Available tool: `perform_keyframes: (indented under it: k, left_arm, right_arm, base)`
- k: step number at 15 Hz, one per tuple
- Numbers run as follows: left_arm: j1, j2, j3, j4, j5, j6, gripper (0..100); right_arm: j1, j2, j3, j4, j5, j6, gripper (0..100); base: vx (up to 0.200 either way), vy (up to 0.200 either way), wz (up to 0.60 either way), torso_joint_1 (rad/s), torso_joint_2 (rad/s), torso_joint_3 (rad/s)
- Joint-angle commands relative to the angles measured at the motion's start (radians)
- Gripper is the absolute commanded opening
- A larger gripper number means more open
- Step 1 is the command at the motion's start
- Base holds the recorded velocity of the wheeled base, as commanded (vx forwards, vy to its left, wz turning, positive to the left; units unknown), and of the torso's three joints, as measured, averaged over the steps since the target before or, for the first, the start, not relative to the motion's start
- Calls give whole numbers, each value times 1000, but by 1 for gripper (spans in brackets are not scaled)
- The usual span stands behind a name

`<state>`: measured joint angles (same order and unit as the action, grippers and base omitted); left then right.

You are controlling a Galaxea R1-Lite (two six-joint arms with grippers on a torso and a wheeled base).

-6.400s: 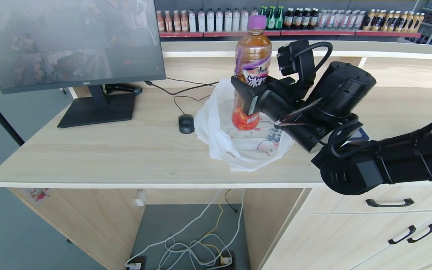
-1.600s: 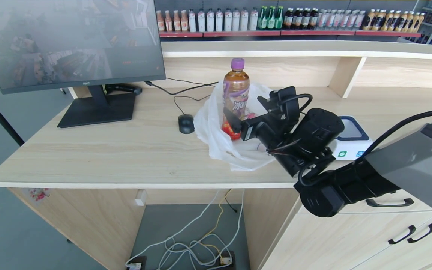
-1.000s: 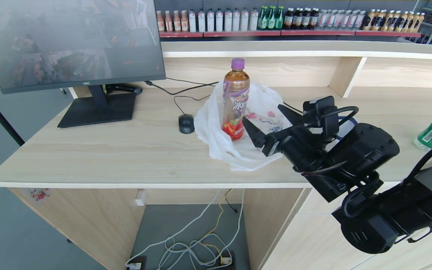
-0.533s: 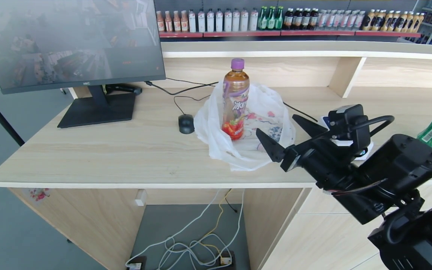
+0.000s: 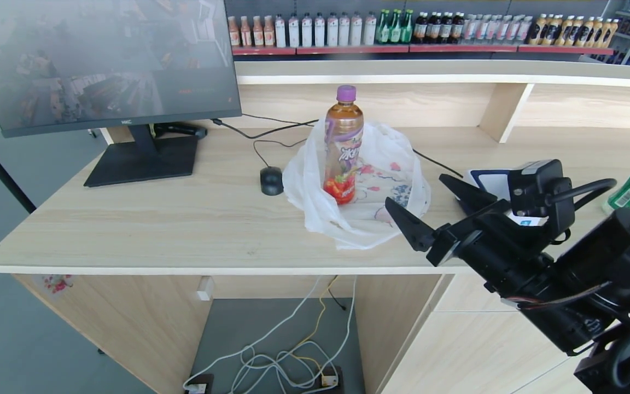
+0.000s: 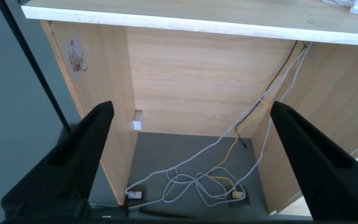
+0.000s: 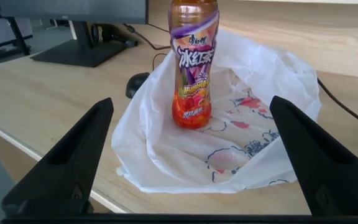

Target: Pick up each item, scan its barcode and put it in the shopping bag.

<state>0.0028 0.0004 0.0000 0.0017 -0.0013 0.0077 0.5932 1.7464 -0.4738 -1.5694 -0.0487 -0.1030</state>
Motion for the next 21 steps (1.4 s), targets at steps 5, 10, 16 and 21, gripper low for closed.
perform_keyframes:
  k: [5, 10, 16, 21]
  left_arm:
    - [0, 0, 0, 0, 0, -3, 100]
    - [0, 0, 0, 0, 1, -8, 100]
    - [0, 0, 0, 0, 1, -9, 100]
    - [0, 0, 0, 0, 1, -12, 100]
  right_arm:
    - [0, -18, 3, -1, 0, 0, 100]
    - [-1, -28, 14, -1, 0, 0, 100]
    - [-7, -42, 7, -1, 0, -1, 100]
    - [-7, -65, 35, -1, 0, -4, 100]
  base:
    - [0, -80, 0, -1, 2, 1]
    - [0, -200, 0, 4, 2, 2]
    - [0, -200, 0, 3, 2, 2]
    - [0, -200, 0, 0, 2, 3]
